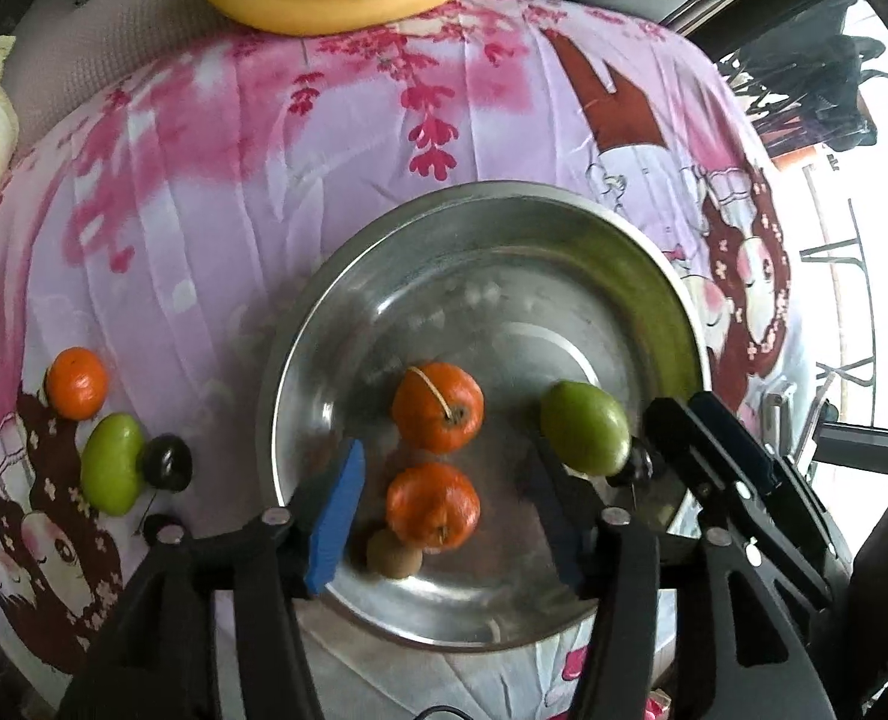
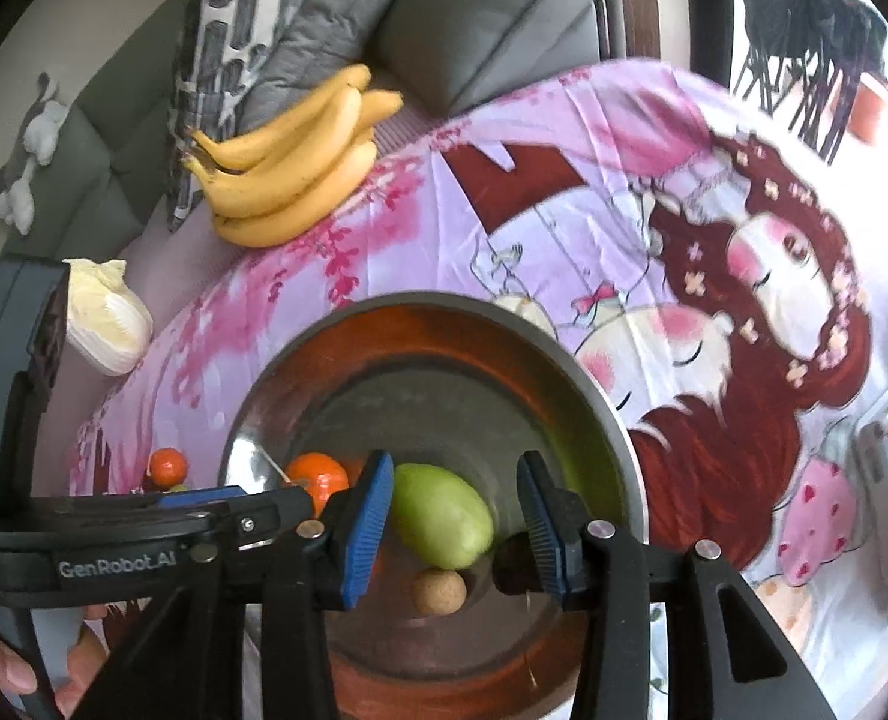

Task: Organize fruits
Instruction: 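Open the left tool to drop the tangerine while the right tool drops the green fruit into the bowl, then withdraw both tools from the bowl toward the remaining fruit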

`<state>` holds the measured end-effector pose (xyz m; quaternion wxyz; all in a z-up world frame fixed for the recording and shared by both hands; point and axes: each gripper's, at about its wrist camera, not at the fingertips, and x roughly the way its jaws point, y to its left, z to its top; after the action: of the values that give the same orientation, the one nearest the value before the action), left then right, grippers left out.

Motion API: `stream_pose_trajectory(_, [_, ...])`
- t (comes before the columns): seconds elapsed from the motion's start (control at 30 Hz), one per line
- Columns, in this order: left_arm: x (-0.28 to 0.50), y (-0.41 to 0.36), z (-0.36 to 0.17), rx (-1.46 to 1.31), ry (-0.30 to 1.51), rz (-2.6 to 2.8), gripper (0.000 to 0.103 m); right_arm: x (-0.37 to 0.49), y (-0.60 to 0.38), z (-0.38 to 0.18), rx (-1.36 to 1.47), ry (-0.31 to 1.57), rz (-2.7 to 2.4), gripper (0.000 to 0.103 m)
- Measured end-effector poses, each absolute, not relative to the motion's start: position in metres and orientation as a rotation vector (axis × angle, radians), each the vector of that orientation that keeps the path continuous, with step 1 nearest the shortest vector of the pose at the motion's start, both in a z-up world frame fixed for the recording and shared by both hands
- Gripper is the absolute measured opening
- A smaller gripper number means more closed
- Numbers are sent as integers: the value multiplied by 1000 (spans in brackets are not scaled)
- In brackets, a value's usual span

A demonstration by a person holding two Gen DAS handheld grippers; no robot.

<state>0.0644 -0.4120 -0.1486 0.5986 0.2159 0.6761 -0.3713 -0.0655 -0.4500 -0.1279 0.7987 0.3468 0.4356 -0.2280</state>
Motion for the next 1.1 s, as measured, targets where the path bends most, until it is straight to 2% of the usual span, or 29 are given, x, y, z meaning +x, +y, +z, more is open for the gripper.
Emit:
stream_pose_trajectory(0.23, [71, -382, -129, 487, 1527, -803, 68, -71, -443, -108, 653, 929, -519, 59])
stream_pose_trajectory(0.3, [74, -373, -127, 482, 1520, -784, 73, -71, -444, -108, 657, 933, -511, 66])
stream_pose_trajectory(0.43, [81, -357, -125, 487, 1504, -742, 75, -68, -443, -113, 660, 954, -501, 72])
stream_pose_trajectory(0.5, [84, -347, -124, 477, 1507, -720, 80, -67, -442, -115, 654, 966, -498, 81])
stream_pose_trajectory(0.63, [91, -330, -125, 450, 1514, -683, 84, -63, -437, -116, 642, 978, -483, 82])
stream_pose_trajectory(0.77, [95, -320, -130, 440, 1515, -648, 89, -58, -432, -117, 622, 992, -469, 94])
stream_pose_trajectory(0.9, [99, -307, -132, 414, 1521, -619, 89, -54, -427, -116, 614, 988, -447, 100])
stream_pose_trajectory(1.1, [105, -283, -133, 383, 1548, -576, 90, -46, -416, -117, 575, 1004, -413, 103])
